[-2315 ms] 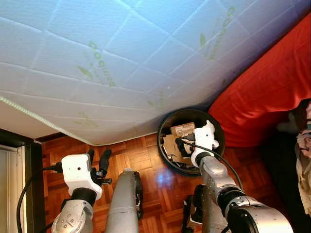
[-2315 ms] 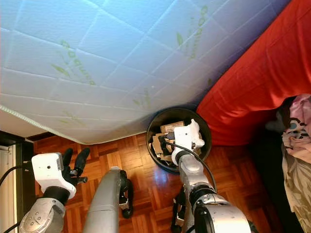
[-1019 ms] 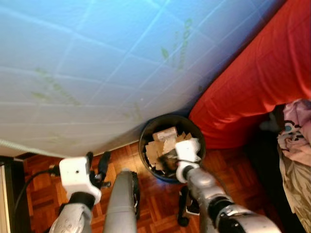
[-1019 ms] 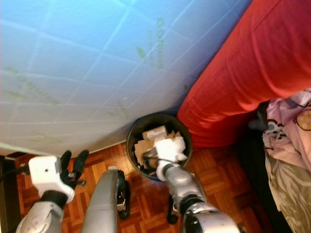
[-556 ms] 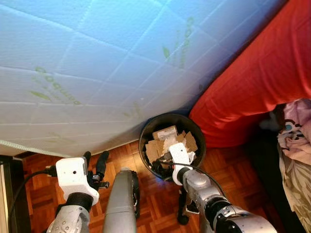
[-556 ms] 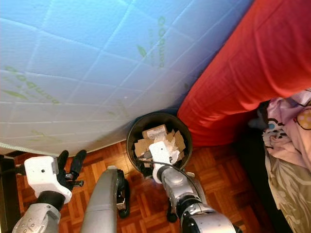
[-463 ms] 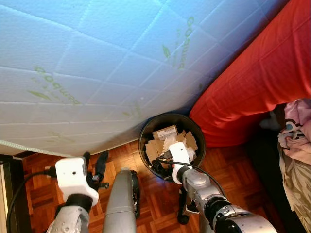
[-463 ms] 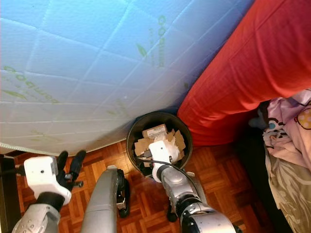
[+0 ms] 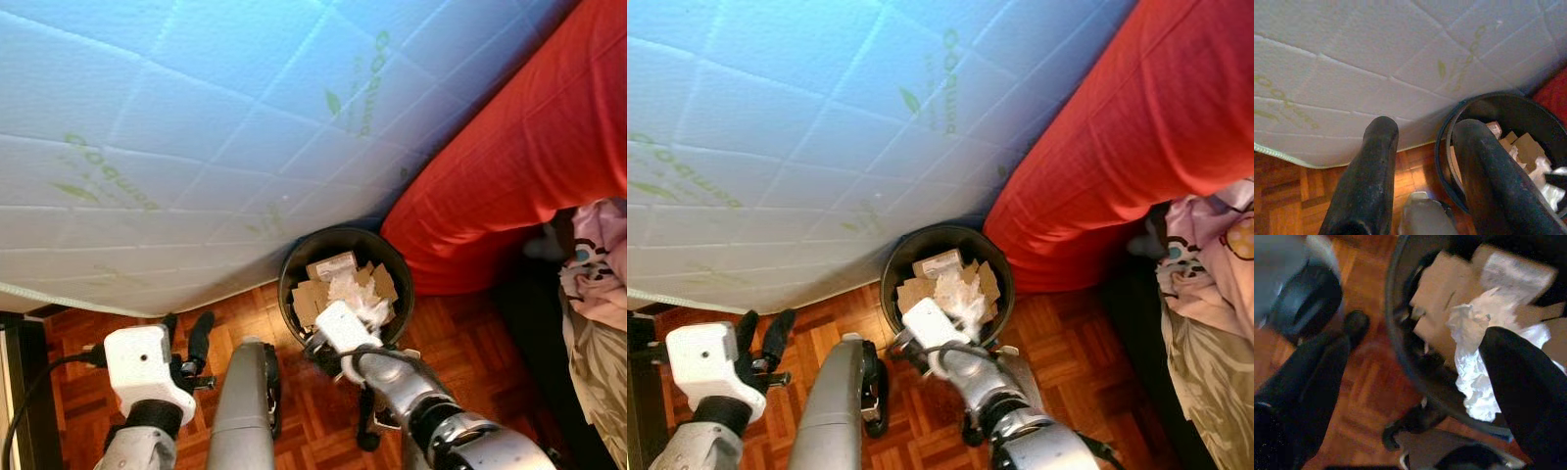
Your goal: Clean up the room
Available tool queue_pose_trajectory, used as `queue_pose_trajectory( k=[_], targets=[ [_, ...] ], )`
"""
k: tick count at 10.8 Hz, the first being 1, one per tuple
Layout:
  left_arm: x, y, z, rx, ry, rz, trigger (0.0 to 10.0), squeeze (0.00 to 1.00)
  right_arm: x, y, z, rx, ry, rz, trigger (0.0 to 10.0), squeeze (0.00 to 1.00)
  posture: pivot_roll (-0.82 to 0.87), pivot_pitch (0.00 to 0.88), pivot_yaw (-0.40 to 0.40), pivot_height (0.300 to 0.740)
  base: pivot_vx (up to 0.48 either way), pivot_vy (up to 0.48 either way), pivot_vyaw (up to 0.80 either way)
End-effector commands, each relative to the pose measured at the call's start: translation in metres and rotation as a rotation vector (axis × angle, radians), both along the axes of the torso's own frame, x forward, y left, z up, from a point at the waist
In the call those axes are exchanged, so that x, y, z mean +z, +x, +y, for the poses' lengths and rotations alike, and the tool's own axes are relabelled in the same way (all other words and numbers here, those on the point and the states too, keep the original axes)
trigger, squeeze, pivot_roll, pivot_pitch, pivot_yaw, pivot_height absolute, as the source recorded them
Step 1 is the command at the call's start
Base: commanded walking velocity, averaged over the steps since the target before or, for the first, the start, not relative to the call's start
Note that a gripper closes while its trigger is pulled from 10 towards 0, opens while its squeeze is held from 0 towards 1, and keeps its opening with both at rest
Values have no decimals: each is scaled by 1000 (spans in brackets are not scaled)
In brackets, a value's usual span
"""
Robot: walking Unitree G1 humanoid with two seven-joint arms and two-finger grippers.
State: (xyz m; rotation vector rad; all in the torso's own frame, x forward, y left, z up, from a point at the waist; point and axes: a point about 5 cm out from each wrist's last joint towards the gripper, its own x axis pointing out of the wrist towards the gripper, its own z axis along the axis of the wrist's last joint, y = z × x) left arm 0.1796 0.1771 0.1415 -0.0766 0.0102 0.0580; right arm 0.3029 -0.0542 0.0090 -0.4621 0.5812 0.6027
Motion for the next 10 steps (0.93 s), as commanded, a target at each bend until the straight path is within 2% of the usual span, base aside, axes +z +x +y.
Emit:
queue_pose_trajectory(
  k=[1,2,3,6,7,8,9,10],
  targets=[
    [-4,-7,2,17,2,42,10000,0,-21,-19,-5,7,-59,99,10000,0,404,578,32,642,0,0,0],
    [-4,-7,1,18,1,45,10000,0,-29,-25,-15,-14,-123,145,10000,0,402,583,31,642,0,0,0],
    [-4,-8,0,19,1,49,10000,0,-33,-27,-24,-57,-148,145,10000,0,402,585,31,642,0,0,0],
    [-6,-8,-2,18,-3,56,10000,0,-26,-15,-49,-250,-132,83,10000,0,393,589,29,642,0,0,0],
    [-6,-7,-2,19,-2,54,10000,0,-21,-8,-55,-256,-160,35,10000,0,393,588,28,642,0,0,0],
    [-6,-7,-1,23,0,54,10000,0,-12,-1,-51,-127,-247,-90,10000,0,393,589,27,642,0,0,0],
    [-6,-7,0,24,2,55,10000,0,-9,1,-45,-105,-219,-112,10000,0,393,589,27,642,0,0,0],
    [-7,-6,0,24,2,57,10000,0,-7,1,-34,-89,-117,-99,10000,0,387,586,30,642,0,0,0]
  ],
)
